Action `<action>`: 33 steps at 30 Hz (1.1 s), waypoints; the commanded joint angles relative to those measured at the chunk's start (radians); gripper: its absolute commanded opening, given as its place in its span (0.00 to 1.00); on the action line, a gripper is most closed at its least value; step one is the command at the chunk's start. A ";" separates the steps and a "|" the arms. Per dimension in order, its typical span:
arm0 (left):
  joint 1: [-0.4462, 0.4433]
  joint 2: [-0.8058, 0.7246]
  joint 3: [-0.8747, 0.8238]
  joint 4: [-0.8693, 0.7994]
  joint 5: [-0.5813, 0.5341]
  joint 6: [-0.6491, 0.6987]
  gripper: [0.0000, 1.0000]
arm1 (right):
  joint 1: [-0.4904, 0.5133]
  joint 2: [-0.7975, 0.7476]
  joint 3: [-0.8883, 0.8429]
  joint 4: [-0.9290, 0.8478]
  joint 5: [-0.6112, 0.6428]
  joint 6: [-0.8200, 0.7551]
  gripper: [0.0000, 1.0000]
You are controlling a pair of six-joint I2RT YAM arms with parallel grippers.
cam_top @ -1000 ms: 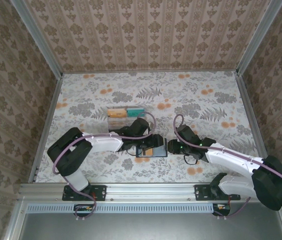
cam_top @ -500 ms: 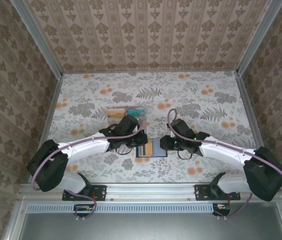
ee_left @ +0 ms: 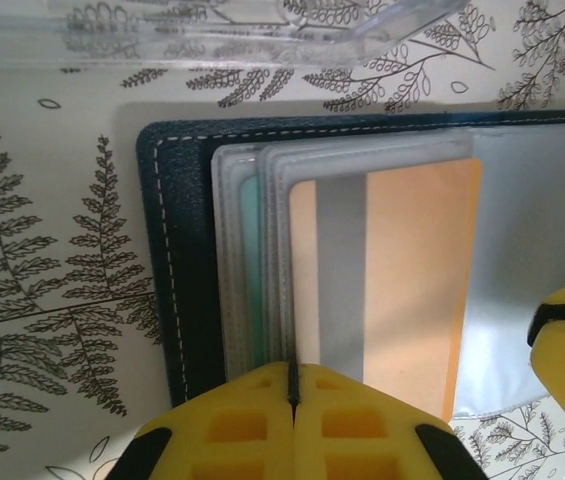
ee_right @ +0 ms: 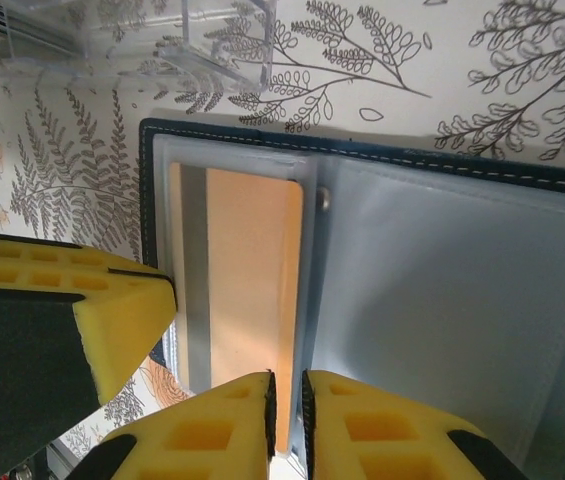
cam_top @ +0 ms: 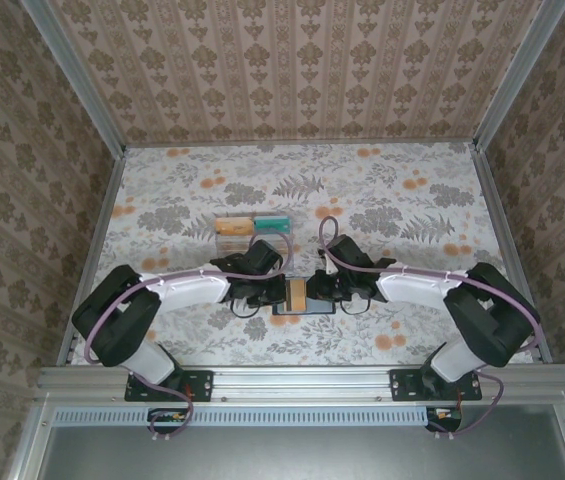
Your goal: Take the credit cards out of the card holder
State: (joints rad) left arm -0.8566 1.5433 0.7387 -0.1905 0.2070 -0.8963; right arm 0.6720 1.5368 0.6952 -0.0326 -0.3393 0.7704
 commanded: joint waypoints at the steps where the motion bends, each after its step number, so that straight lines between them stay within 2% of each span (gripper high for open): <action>1: -0.001 0.016 -0.026 0.002 0.005 0.013 0.00 | -0.007 0.028 0.028 0.033 -0.040 0.030 0.20; 4: -0.005 0.023 -0.032 0.004 0.004 0.007 0.00 | -0.014 0.043 0.017 0.054 -0.050 0.037 0.24; 20: -0.019 0.028 -0.031 -0.006 -0.002 -0.007 0.00 | -0.018 0.097 0.011 0.098 -0.083 0.058 0.22; 24: -0.022 0.027 -0.032 -0.005 -0.003 -0.009 0.00 | -0.018 0.092 0.006 0.100 -0.084 0.061 0.13; 27: -0.023 0.025 -0.033 -0.013 -0.008 -0.009 0.00 | -0.022 0.081 0.003 0.089 -0.079 0.060 0.00; 33: -0.022 0.020 -0.032 -0.058 -0.041 -0.013 0.00 | -0.060 0.035 -0.027 0.069 -0.070 0.045 0.00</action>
State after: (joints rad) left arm -0.8700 1.5440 0.7265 -0.1631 0.2024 -0.8970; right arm 0.6334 1.6085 0.6861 0.0521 -0.4019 0.8219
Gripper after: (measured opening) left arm 0.048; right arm 0.060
